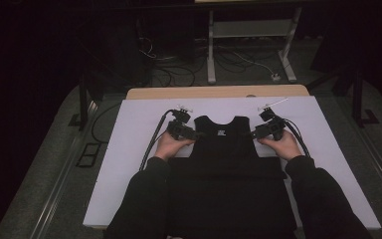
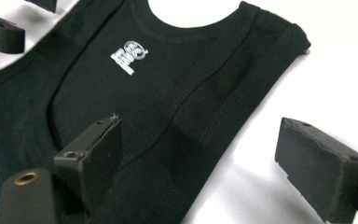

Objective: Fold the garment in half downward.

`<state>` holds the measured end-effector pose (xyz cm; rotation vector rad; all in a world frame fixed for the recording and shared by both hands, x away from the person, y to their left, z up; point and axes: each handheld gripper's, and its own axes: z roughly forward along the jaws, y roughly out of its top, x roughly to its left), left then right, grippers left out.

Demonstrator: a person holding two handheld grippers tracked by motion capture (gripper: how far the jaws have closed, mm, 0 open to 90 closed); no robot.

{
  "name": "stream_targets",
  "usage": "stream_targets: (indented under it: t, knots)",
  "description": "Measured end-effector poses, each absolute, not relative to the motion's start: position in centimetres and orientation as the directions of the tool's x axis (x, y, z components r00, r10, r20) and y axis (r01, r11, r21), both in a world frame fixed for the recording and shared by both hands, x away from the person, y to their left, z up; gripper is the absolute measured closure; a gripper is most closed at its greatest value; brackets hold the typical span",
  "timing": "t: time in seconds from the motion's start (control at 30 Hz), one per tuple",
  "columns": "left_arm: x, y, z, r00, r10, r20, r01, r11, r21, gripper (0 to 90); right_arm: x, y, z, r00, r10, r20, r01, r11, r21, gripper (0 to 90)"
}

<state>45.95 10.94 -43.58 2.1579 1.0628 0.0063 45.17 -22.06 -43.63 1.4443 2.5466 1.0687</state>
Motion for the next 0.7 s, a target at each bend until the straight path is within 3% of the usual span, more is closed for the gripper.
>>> stream_targets:
  t: [0.23, 0.5, 0.7]
  knots:
    - [45.7, 11.0, -43.9, 0.649, 0.707, -0.28, 0.692, -0.398, 0.602, 30.4, 45.2, -21.7, -44.0, -0.579, 0.758, 0.299, 0.744, 0.341, 0.575, 19.6]
    - [45.6, 11.1, -43.9, 0.644, 0.717, -0.268, 0.692, -0.397, 0.603, 39.8, 45.0, -21.2, -44.3, -0.568, 0.773, 0.282, 0.743, 0.334, 0.58, 33.2]
    - [45.5, 10.7, -44.1, 0.651, 0.709, -0.271, 0.686, -0.397, 0.61, 52.4, 44.6, -20.9, -44.2, -0.571, 0.782, 0.252, 0.733, 0.346, 0.585, 43.8]
